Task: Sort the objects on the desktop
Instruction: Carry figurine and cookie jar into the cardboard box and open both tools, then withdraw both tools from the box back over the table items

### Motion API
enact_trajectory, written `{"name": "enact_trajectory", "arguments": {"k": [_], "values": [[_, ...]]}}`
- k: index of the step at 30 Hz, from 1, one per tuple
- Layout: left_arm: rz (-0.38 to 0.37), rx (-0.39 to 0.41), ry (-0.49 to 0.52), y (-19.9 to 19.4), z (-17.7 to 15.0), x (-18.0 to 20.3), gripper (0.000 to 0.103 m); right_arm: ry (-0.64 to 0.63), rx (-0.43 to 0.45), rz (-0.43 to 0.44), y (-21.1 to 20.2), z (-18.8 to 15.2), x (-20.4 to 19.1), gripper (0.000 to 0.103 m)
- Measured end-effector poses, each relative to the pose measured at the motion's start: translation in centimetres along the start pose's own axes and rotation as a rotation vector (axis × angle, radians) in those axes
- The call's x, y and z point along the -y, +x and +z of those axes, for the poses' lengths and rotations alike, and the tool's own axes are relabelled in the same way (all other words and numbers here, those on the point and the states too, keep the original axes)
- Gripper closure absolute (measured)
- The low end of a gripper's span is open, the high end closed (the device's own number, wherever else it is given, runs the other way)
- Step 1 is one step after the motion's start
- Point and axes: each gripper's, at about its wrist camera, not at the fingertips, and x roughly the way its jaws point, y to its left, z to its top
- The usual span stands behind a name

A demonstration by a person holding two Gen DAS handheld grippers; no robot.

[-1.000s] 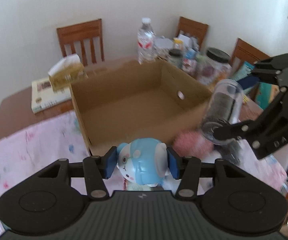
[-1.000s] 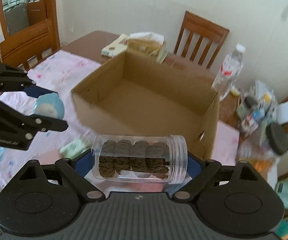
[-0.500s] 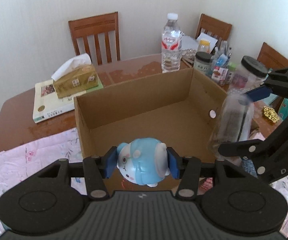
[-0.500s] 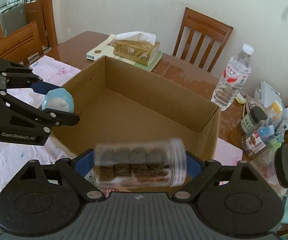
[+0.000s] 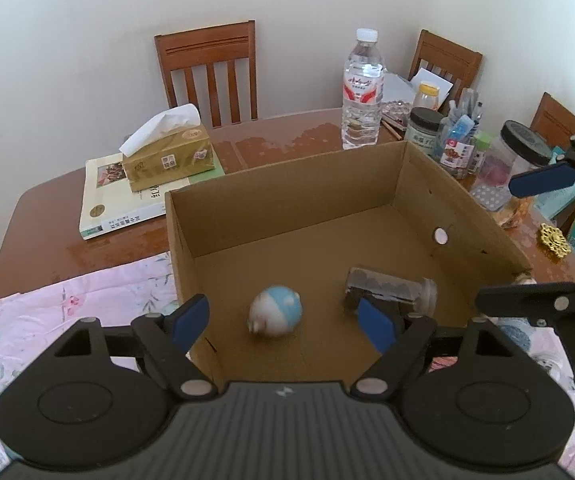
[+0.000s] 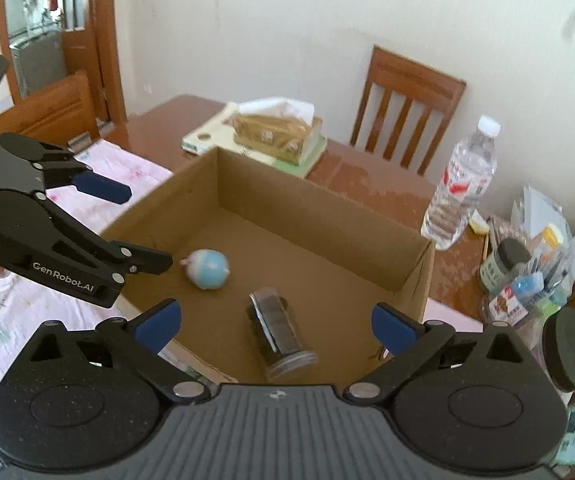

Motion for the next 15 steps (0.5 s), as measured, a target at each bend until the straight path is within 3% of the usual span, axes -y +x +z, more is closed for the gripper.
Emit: {"name": "enact_trajectory", "arguments": {"k": [3, 6, 15], "values": [[0.003, 0.021, 0.027, -1.2, -0.4, 0.5, 0.019, -0.054, 0.025, 0.009, -1.2, -1.3, -1.0, 0.000], [0.001, 0.045, 0.045, -2.4, -1.6, 1.0, 0.016, -0.106, -0.010, 0.013, -1.5, -3.4, -2.2, 0.000], [-0.027, 0.006, 0.080, -4.8, -6.7, 2.0, 0.014, -0.052, -0.121, -0.016, -3.2, -9.4, -5.0, 0.000]]}}
